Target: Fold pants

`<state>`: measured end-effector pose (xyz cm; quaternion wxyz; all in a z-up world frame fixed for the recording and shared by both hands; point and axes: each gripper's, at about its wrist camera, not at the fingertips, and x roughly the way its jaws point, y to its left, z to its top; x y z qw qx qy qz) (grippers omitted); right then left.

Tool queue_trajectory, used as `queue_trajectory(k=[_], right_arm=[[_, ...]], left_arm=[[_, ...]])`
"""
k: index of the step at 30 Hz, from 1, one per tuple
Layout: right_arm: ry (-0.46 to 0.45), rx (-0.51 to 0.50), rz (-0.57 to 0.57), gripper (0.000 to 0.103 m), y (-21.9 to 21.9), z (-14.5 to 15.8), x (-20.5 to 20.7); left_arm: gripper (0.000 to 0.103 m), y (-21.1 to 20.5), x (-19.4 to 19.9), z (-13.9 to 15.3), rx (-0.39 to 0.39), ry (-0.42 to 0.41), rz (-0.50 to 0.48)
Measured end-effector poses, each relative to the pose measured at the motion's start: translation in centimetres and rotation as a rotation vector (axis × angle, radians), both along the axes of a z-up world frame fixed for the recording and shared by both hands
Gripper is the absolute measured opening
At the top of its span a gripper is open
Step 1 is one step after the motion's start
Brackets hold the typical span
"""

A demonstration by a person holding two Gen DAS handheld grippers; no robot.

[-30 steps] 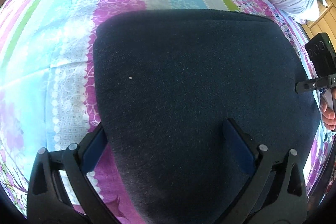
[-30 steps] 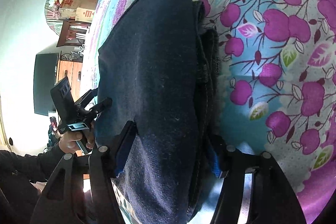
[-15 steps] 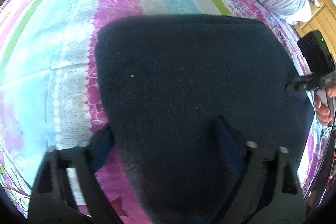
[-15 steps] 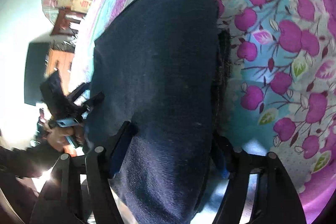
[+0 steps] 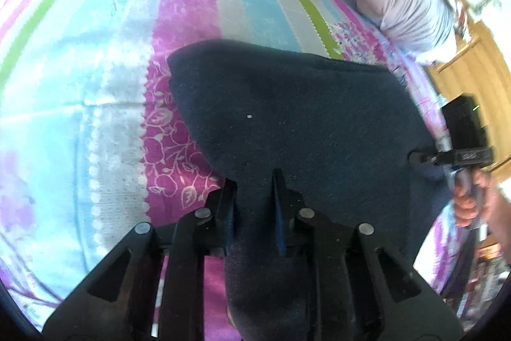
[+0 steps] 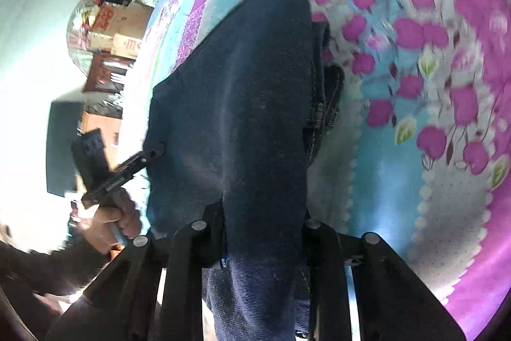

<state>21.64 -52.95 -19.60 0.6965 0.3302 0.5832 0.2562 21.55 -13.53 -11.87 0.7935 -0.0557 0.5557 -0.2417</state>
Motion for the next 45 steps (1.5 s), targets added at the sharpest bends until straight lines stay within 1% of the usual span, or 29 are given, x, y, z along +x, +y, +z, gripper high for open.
queue_trajectory(k=[1, 2, 3, 4, 5, 6, 7, 8, 10, 11, 12, 13, 14, 15, 16, 18, 19, 22, 24, 27, 30, 33, 35, 39, 42, 43, 45], right_arm=[[0.021, 0.028, 0.000, 0.037, -0.4, -0.7, 0.2], [0.047, 0.064, 0.018, 0.041, -0.7, -1.6, 0.6], [0.055, 0.062, 0.030, 0.047, -0.8, -1.9, 0.8], [0.057, 0.056, 0.055, 0.047, -0.6, -2.4, 1.0], [0.050, 0.064, 0.082, 0.047, -0.6, -2.6, 1.3], [0.042, 0.056, 0.102, 0.047, -0.4, -2.7, 1.5], [0.033, 0.047, 0.112, 0.048, -0.1, -2.6, 1.5], [0.017, 0.029, 0.132, 0.051, 0.5, -2.4, 1.6], [0.003, 0.008, 0.137, 0.051, 1.2, -2.2, 1.7], [-0.004, -0.013, 0.125, 0.049, 1.5, -2.0, 1.7], [-0.014, -0.044, 0.117, 0.042, 1.7, -1.7, 1.5], [-0.024, -0.064, 0.111, 0.038, 1.8, -1.5, 1.3], [-0.036, -0.080, 0.085, 0.035, 1.7, -1.0, 0.9], [-0.042, -0.080, 0.057, 0.030, 1.6, -0.7, 0.4], [-0.055, -0.081, 0.029, 0.027, 1.6, -0.1, -0.2], [-0.084, -0.087, -0.020, 0.026, 1.7, 1.2, -1.3], [-0.093, -0.080, -0.055, 0.026, 1.5, 1.9, -2.0], [-0.099, -0.047, -0.120, 0.025, 0.9, 3.0, -3.7], [-0.110, -0.051, -0.142, 0.025, 0.6, 3.7, -4.9], [-0.126, -0.053, -0.187, 0.025, 0.0, 4.6, -6.5], [-0.134, -0.049, -0.263, 0.025, -0.9, 5.3, -8.8], [-0.144, -0.053, -0.337, 0.024, -1.9, 5.7, -11.8], [-0.151, -0.069, -0.389, 0.024, -3.0, 6.4, -13.8], [-0.165, -0.110, -0.527, 0.024, -5.8, 7.9, -18.8], [-0.163, -0.138, -0.671, 0.024, -7.8, 8.9, -23.5], [-0.162, -0.142, -0.708, 0.024, -7.6, 9.2, -24.3], [-0.156, -0.151, -0.810, 0.024, -8.5, 9.5, -27.3]], left_arm=[[0.023, 0.3, 0.2, -0.2, -0.019, 0.013, -0.009], [0.026, 0.8, 0.4, -0.5, -0.037, 0.028, -0.021], [0.028, 1.6, 0.9, -0.9, -0.068, 0.059, -0.028], [0.034, 2.1, 1.0, -1.2, -0.081, 0.078, -0.034], [0.035, 2.5, 1.0, -1.3, -0.089, 0.084, -0.046], [0.035, 2.5, 0.6, -1.3, -0.086, 0.066, -0.058], [0.041, 2.2, 0.3, -1.3, -0.072, 0.054, -0.066], [0.051, 1.6, 0.0, -1.3, -0.049, 0.040, -0.087], [0.061, -0.2, -0.7, -1.1, 0.019, -0.011, -0.139], [0.058, -1.1, -0.9, -0.9, 0.062, -0.031, -0.154], [0.050, -1.5, -0.9, -0.7, 0.085, -0.046, -0.157], [0.033, -1.2, -0.8, -0.5, 0.073, -0.045, -0.133], [0.025, -0.5, -0.6, -0.3, 0.047, -0.034, -0.106], [0.022, 0.2, -0.4, 0.0, 0.013, -0.015, -0.088], [0.020, 0.2, -0.5, 0.5, 0.016, -0.020, -0.091], [0.019, -0.5, -1.1, 2.0, 0.049, -0.062, -0.122], [0.019, -0.8, -1.1, 2.6, 0.049, -0.071, -0.131], [0.019, -1.4, -0.4, 4.5, 0.017, -0.080, -0.153], [0.019, -2.0, -0.2, 5.7, 0.008, -0.083, -0.178], [0.019, -3.6, -0.2, 6.6, 0.018, -0.090, -0.224], [0.019, -5.7, 0.0, 7.4, 0.028, -0.102, -0.272], [0.018, -9.0, 0.1, 7.9, 0.037, -0.103, -0.327], [0.018, -11.4, -0.5, 8.3, 0.041, -0.110, -0.378], [0.019, -17.5, -1.3, 8.8, 0.035, -0.123, -0.499], [0.019, -22.6, -2.1, 9.1, 0.028, -0.134, -0.604], [0.019, -24.3, -2.4, 9.1, 0.027, -0.137, -0.639], [0.019, -27.9, -3.2, 9.0, 0.024, -0.143, -0.718]])
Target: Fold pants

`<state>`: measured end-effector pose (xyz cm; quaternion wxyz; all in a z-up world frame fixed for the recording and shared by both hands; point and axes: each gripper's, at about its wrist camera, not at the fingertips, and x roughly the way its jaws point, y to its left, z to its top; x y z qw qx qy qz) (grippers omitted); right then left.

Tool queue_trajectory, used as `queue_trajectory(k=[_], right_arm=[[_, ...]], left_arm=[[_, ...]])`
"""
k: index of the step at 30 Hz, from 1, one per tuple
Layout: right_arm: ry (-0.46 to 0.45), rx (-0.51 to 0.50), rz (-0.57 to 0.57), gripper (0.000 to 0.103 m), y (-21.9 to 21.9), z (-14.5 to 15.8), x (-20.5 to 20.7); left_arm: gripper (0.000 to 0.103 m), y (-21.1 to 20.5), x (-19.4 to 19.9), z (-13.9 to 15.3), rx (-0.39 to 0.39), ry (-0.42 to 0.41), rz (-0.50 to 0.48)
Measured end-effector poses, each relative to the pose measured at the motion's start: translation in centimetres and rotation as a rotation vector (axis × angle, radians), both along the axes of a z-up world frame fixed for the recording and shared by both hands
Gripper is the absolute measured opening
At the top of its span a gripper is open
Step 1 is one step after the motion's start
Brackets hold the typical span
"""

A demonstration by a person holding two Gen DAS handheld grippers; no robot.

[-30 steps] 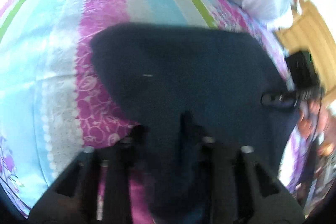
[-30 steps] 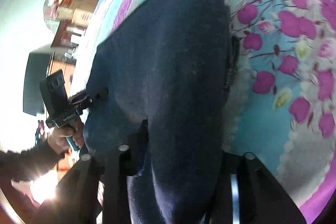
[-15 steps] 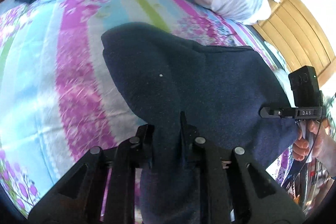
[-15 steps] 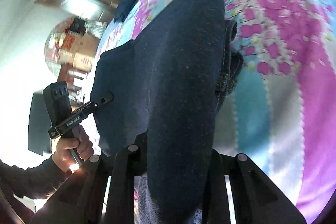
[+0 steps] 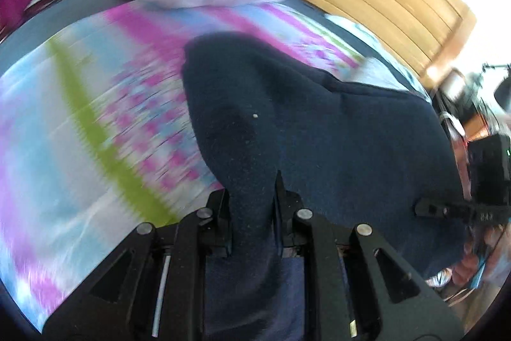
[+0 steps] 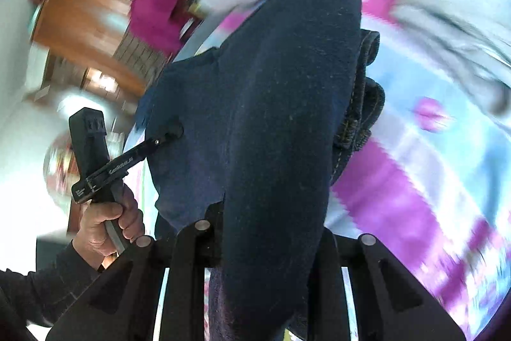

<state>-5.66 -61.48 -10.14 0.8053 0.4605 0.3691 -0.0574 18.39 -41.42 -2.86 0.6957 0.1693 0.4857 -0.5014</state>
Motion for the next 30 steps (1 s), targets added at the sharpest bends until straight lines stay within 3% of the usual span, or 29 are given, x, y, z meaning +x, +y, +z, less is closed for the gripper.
queue_trajectory(k=[8, 12, 21, 24, 26, 30], right_arm=[[0.012, 0.071, -0.303, 0.024, 0.0, -2.2, -8.2], [0.032, 0.118, -0.391, 0.024, -0.3, -4.2, -10.1], [0.044, 0.162, -0.440, 0.024, -0.2, -7.0, -10.9], [0.058, 0.158, -0.427, 0.025, -0.5, -7.6, -10.8], [0.066, 0.172, -0.428, 0.027, 0.0, -7.9, -10.2], [0.124, 0.115, -0.448, 0.057, 0.1, -7.1, -9.7]], left_arm=[[0.019, -12.4, -4.1, -2.8, 0.067, -0.009, -0.311], [0.019, -15.5, -6.7, -4.8, 0.109, -0.015, -0.407], [0.020, -18.3, -7.5, -7.6, 0.190, 0.006, -0.451], [0.025, -18.4, -7.1, -8.9, 0.205, 0.010, -0.442], [0.034, -18.4, -7.0, -9.3, 0.210, 0.002, -0.430], [0.044, -18.0, -7.3, -8.7, 0.203, -0.063, -0.376]])
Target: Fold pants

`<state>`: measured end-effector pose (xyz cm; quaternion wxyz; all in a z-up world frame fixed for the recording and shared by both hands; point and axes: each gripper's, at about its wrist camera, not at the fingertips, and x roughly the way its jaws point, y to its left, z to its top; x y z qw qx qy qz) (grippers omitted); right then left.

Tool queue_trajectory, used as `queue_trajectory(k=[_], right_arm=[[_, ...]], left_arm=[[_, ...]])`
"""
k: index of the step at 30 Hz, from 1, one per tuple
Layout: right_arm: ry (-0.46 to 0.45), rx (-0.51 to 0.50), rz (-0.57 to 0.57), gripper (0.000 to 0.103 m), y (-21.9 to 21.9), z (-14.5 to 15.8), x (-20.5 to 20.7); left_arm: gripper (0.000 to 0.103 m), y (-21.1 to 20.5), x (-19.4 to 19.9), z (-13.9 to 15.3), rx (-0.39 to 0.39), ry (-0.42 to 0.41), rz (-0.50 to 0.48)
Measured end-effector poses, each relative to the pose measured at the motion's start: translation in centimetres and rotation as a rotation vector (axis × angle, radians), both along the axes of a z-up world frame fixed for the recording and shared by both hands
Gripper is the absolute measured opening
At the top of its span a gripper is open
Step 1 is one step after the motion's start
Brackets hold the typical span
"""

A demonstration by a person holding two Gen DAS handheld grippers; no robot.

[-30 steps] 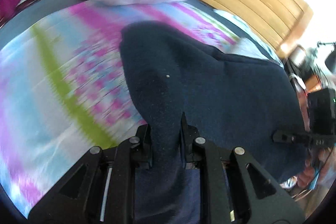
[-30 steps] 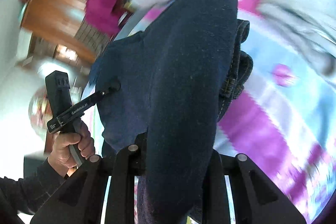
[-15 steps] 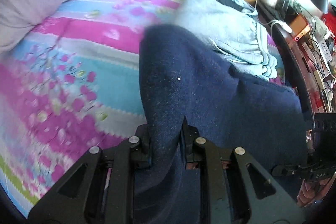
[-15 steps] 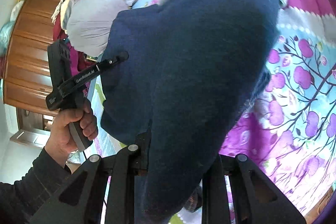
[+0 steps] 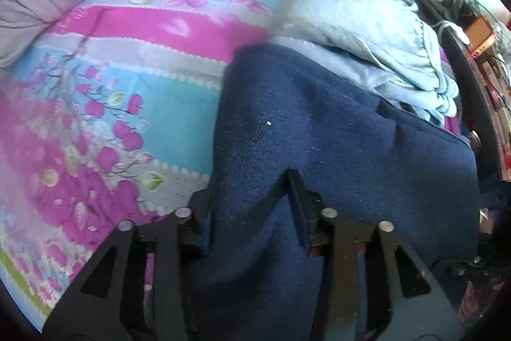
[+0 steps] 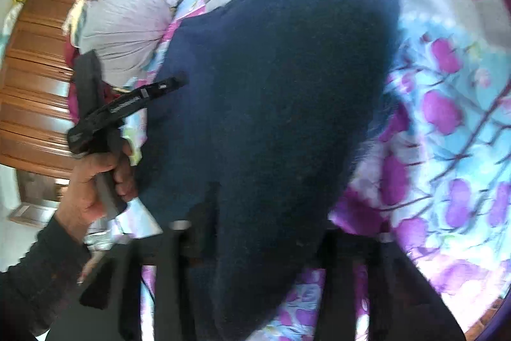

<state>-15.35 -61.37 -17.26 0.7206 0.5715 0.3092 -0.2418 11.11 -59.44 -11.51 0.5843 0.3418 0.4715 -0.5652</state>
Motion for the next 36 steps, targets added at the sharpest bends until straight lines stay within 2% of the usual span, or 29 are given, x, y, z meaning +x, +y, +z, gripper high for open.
queue_trajectory(k=[3, 4, 7, 9, 11, 13, 16, 19, 21, 22, 24, 26, 29, 32, 36], right_arm=[[0.068, -0.120, 0.008, 0.085, 0.4, 2.9, 0.0], [0.079, -0.149, 0.018, 0.087, 0.6, 3.3, -0.5], [0.156, -0.262, 0.063, 0.089, 1.6, 6.4, -0.5], [0.228, -0.379, 0.094, 0.089, 2.7, 9.1, -0.6], [0.293, -0.505, 0.121, 0.091, 4.0, 11.9, -0.7], [0.331, -0.619, 0.134, 0.099, 5.3, 15.1, 0.0], [0.306, -0.665, 0.100, 0.103, 6.9, 19.3, 1.1], [0.273, -0.677, 0.077, 0.103, 8.6, 24.1, 2.2], [0.275, -0.684, 0.067, 0.103, 10.5, 27.6, 2.3], [0.272, -0.685, 0.085, 0.103, 11.4, 28.8, 2.7], [0.270, -0.679, 0.112, 0.103, 13.4, 30.2, 2.7], [0.277, -0.677, 0.137, 0.103, 15.0, 30.2, 2.3], [0.287, -0.677, 0.179, 0.103, 16.3, 28.7, 1.8], [0.305, -0.705, 0.230, 0.103, 15.9, 25.8, 1.4], [0.327, -0.730, 0.280, 0.103, 13.4, 21.7, 1.3]], left_arm=[[0.044, 1.2, 0.2, 2.8, -0.057, -0.071, 0.035], [0.044, 1.8, 0.4, 4.0, -0.078, -0.090, 0.056], [0.046, 3.9, 0.7, 7.9, -0.137, -0.157, 0.113], [0.055, 5.8, 0.1, 11.0, -0.175, -0.213, 0.147], [0.082, 7.5, -0.5, 13.6, -0.202, -0.234, 0.188], [0.090, 9.1, -1.8, 15.8, -0.211, -0.251, 0.193], [0.103, 11.6, -4.2, 19.0, -0.235, -0.256, 0.196], [0.103, 14.3, -5.8, 22.3, -0.216, -0.259, 0.235], [0.103, 15.8, -6.4, 24.0, -0.214, -0.231, 0.236], [0.103, 16.6, -6.7, 24.6, -0.212, -0.257, 0.227], [0.103, 18.5, -6.6, 23.8, -0.202, -0.295, 0.217], [0.103, 20.5, -5.4, 21.6, -0.170, -0.265, 0.248], [0.103, 23.8, -2.8, 15.2, -0.106, -0.275, 0.357], [0.103, 26.3, 0.8, 6.9, -0.037, -0.315, 0.502], [0.103, 27.1, 3.8, -0.4, 0.050, -0.275, 0.642]])
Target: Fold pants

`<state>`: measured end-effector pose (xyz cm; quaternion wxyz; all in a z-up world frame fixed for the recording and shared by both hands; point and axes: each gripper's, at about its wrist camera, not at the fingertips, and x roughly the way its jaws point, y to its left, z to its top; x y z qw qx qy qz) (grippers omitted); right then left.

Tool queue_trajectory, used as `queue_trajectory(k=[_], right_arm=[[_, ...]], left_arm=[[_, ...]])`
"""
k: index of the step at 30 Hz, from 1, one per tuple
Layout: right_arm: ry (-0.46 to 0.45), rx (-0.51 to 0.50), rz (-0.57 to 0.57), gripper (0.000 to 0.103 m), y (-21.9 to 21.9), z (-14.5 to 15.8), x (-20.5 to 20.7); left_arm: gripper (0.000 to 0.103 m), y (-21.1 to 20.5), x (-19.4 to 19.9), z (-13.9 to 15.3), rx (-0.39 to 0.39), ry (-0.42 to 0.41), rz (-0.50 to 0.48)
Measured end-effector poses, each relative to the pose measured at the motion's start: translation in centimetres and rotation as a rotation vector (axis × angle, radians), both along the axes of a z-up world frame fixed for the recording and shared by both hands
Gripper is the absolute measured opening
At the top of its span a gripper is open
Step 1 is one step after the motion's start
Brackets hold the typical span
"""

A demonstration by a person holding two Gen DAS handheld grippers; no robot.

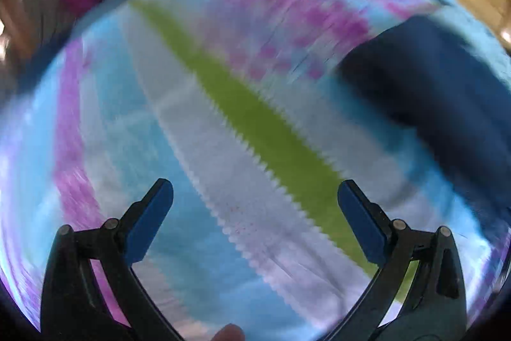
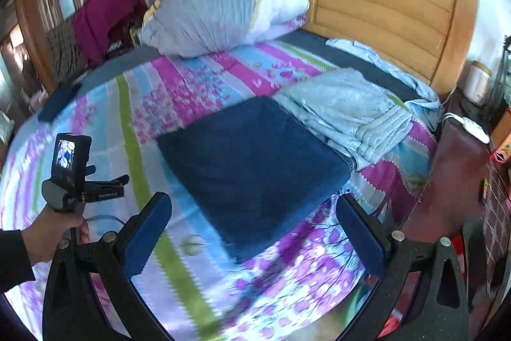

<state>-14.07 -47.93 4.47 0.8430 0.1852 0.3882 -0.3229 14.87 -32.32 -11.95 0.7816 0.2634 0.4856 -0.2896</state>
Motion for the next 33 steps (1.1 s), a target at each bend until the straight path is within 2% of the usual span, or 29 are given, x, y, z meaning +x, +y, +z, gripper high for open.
queue_trajectory(k=[2, 3, 4, 5, 8, 10, 16, 21, 29, 33], right_arm=[[0.010, 0.009, 0.000, 0.103, -1.9, -1.7, -0.3], [0.007, 0.012, -0.006, 0.103, -2.8, -2.2, -0.6], [0.003, 0.011, -0.015, 0.103, -3.7, -2.5, -0.9], [-0.003, 0.007, -0.025, 0.103, -4.9, -2.8, -1.4], [-0.021, 0.005, -0.048, 0.103, -7.3, -2.9, -2.4], [-0.043, 0.000, -0.070, 0.103, -8.8, -2.7, -3.1], [-0.100, -0.033, -0.136, 0.103, -13.1, -2.1, -5.4], [-0.094, -0.065, -0.158, 0.103, -14.1, -3.0, -7.1], [-0.031, 0.022, -0.206, 0.103, -14.2, -6.1, -10.4], [-0.010, 0.042, -0.197, 0.103, -14.5, -6.7, -10.2]], left_arm=[[0.103, -0.2, 1.1, -3.5, 0.041, 0.083, 0.058], [0.103, 0.4, 1.5, -4.0, -0.002, 0.094, 0.090], [0.103, 0.9, 1.4, -3.7, -0.071, 0.062, 0.114], [0.103, 1.2, 1.3, -3.8, -0.106, 0.037, 0.133], [0.103, 1.1, 0.6, -3.7, -0.105, -0.009, 0.142], [0.103, 1.6, 0.1, -4.0, -0.151, -0.048, 0.158], [0.103, 1.7, 0.5, -3.9, -0.157, -0.038, 0.160], [0.103, 1.7, 0.4, -4.1, -0.155, -0.040, 0.160], [0.103, 1.7, 0.3, -4.1, -0.156, -0.040, 0.160], [0.103, 1.7, 0.3, -4.1, -0.156, -0.040, 0.160]])
